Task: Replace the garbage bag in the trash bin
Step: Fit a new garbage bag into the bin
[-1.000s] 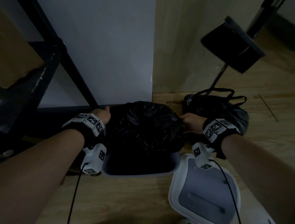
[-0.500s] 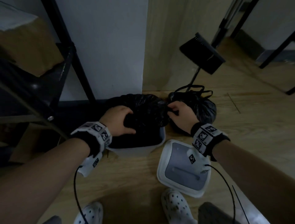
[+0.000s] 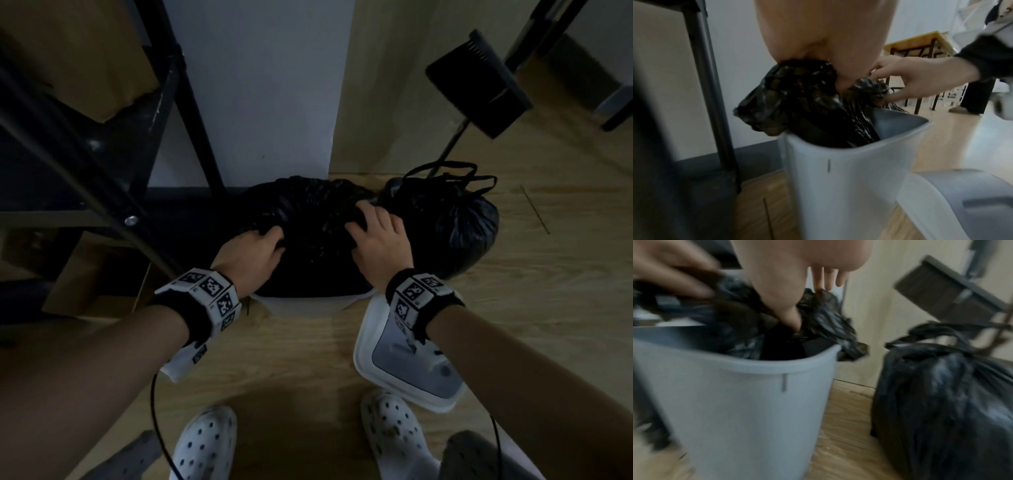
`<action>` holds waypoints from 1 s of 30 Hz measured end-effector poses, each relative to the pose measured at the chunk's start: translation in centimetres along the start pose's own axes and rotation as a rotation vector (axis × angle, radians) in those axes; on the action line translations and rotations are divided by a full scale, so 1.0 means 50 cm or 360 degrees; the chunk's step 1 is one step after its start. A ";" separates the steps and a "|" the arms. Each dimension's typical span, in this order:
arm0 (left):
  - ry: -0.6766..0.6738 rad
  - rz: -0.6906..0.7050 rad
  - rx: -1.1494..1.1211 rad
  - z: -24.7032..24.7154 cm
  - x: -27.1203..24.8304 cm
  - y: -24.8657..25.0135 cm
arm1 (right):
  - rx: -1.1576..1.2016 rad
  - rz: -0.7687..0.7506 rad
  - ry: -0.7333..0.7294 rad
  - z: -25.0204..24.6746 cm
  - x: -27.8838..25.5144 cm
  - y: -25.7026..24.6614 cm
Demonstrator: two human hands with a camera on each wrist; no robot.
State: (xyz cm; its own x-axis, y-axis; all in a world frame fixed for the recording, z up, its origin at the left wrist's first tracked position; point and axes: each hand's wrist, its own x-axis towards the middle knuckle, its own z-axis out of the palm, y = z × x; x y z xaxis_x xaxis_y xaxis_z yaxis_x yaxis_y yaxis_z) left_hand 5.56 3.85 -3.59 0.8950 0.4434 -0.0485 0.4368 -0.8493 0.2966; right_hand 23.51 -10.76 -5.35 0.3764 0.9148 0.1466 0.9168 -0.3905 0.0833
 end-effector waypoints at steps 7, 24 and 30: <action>-0.0212 0.0074 0.0123 -0.003 -0.068 -0.037 | -0.0037 -0.0044 0.0152 -0.026 -0.023 0.049; -0.0462 0.0382 0.0476 0.068 -0.162 -0.081 | 0.0136 -0.0178 -0.0368 0.025 -0.136 0.067; -0.0812 0.0249 0.0583 0.113 -0.135 -0.055 | 0.0317 0.0139 -0.0596 0.047 -0.139 0.079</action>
State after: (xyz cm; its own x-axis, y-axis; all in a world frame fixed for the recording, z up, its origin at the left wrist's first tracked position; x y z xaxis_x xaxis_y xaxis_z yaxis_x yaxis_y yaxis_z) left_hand -1.16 1.58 -9.49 0.8416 0.1913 -0.5051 0.2197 -0.9756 -0.0035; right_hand 24.81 -18.41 -8.36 0.4426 0.8677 -0.2263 0.8734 -0.4744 -0.1106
